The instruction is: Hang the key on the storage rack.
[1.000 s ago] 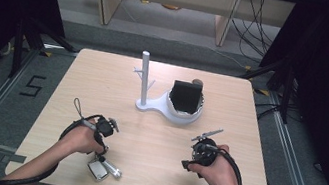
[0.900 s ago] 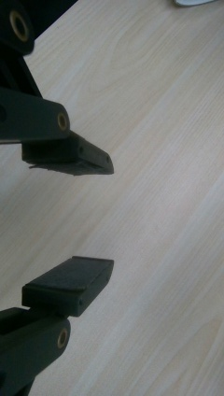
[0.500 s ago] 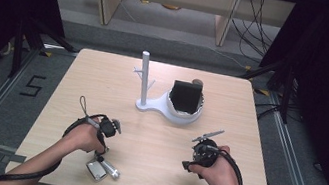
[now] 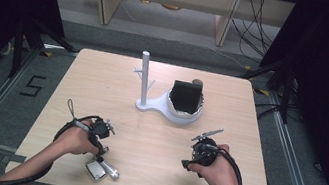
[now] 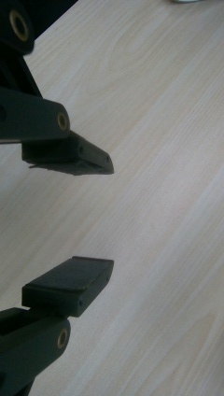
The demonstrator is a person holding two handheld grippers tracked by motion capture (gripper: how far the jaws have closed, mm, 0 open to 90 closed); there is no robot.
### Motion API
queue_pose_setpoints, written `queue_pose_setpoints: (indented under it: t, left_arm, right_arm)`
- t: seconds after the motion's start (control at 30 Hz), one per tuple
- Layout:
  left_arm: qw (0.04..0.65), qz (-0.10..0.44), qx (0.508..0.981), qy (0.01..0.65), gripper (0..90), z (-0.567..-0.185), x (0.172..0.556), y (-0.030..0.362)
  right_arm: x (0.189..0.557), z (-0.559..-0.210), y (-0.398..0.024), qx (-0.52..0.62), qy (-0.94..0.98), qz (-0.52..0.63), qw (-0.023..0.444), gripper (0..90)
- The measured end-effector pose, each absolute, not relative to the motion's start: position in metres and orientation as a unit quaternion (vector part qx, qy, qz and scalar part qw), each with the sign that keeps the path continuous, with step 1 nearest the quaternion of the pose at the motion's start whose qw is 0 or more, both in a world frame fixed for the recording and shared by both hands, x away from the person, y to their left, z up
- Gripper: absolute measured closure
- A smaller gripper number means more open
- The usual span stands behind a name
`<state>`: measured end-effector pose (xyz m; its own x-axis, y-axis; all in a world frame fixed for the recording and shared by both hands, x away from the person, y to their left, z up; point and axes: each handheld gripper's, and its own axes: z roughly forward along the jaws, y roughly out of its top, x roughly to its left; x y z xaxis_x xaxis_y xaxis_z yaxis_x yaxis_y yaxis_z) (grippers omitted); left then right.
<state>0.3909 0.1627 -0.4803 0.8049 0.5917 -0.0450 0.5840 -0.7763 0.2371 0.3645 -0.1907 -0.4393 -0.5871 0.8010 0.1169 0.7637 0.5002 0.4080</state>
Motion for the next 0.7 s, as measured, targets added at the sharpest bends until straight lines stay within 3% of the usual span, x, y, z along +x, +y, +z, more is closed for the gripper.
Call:
queue_pose_setpoints:
  t: [0.7]
  left_arm:
    - [0.263,0.112,0.902,0.324,74.4,-0.458,0.369,0.185]
  right_arm:
    - [0.36,-0.441,-0.2,0.453,0.857,0.237,0.067,48.1]
